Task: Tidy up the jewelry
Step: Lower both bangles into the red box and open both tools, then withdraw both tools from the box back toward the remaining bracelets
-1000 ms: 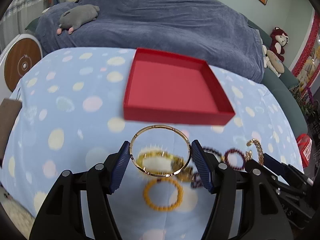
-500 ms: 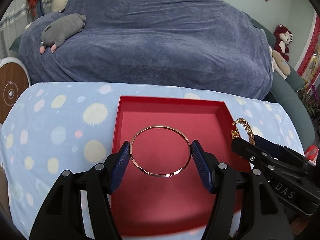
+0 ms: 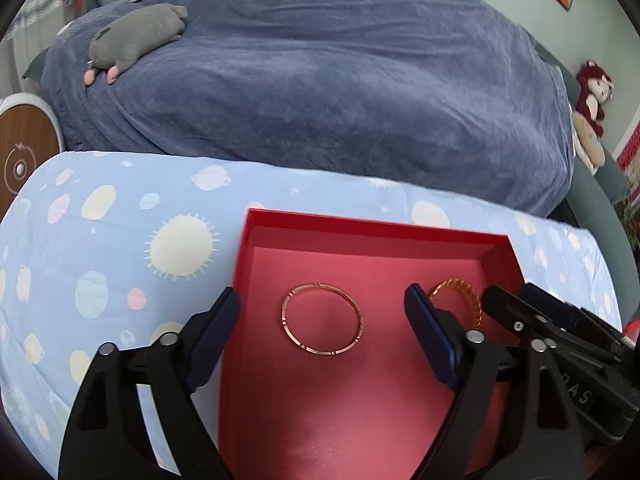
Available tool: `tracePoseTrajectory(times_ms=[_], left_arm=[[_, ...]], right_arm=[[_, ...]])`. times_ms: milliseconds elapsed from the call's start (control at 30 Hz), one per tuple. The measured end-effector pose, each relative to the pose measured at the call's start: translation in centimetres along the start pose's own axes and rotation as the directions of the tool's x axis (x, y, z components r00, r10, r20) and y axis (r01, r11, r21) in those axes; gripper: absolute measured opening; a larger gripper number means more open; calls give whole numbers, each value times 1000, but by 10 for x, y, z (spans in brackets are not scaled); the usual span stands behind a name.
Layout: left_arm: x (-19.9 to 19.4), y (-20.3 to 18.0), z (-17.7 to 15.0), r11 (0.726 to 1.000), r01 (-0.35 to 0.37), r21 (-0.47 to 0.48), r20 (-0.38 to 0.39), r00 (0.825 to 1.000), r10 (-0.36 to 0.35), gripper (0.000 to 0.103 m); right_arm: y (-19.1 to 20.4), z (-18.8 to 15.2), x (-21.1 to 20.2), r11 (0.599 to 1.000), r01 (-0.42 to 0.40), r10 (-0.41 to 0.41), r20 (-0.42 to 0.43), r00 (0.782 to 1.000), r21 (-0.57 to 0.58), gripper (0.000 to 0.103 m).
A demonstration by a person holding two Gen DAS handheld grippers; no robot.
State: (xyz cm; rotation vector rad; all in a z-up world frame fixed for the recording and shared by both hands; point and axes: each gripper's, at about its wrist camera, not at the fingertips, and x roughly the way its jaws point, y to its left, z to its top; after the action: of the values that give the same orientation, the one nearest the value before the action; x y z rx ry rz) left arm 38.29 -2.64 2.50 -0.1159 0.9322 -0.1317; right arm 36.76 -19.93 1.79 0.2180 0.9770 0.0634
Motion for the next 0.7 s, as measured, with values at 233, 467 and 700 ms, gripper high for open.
tracePoseTrajectory(times_ms=[233,467,700], left_arm=[[-43,12,-20,1000,6,3,50,999,-6,83],[-96,12,-67,999,-4,33,61,998,2,83],[-133,15,-127,998,0,62,24,1000,-2,83]], right_arm=[[-7,-28,-48,1000,-16,16,52,999,-8,59],[-10,-87,-103,999,10,-8,69,998,-39,59],[-19,-147,-141,998,45,-43,48,998,-44,59]])
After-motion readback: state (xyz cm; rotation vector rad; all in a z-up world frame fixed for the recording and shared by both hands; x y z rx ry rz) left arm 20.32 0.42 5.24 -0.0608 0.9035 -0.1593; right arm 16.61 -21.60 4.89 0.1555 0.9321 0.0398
